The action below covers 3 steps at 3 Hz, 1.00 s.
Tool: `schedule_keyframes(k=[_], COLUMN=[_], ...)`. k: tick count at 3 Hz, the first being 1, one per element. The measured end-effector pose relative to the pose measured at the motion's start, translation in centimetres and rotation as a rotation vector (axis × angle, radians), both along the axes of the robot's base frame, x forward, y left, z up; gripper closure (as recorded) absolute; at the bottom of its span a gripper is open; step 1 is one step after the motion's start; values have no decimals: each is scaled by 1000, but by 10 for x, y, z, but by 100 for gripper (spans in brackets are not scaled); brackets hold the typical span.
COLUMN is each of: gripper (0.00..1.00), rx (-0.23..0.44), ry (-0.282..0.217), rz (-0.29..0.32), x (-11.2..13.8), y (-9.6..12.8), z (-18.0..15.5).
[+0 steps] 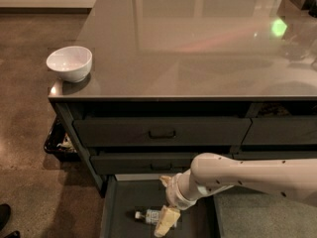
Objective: Pick blue plastic bottle from bottom drawer and place on counter
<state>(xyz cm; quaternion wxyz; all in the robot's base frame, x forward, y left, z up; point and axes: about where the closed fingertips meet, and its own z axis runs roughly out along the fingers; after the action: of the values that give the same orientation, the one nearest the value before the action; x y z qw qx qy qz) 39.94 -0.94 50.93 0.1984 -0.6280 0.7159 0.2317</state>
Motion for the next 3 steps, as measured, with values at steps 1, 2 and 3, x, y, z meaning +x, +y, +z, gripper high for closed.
schedule_keyframes(k=[1,2,3], gripper=[0,0,0], rx=[0,9,2], ry=[0,-14,-50], rz=[0,-14,-39], x=[0,5,11], y=[0,-5,-21], z=[0,-27,-66])
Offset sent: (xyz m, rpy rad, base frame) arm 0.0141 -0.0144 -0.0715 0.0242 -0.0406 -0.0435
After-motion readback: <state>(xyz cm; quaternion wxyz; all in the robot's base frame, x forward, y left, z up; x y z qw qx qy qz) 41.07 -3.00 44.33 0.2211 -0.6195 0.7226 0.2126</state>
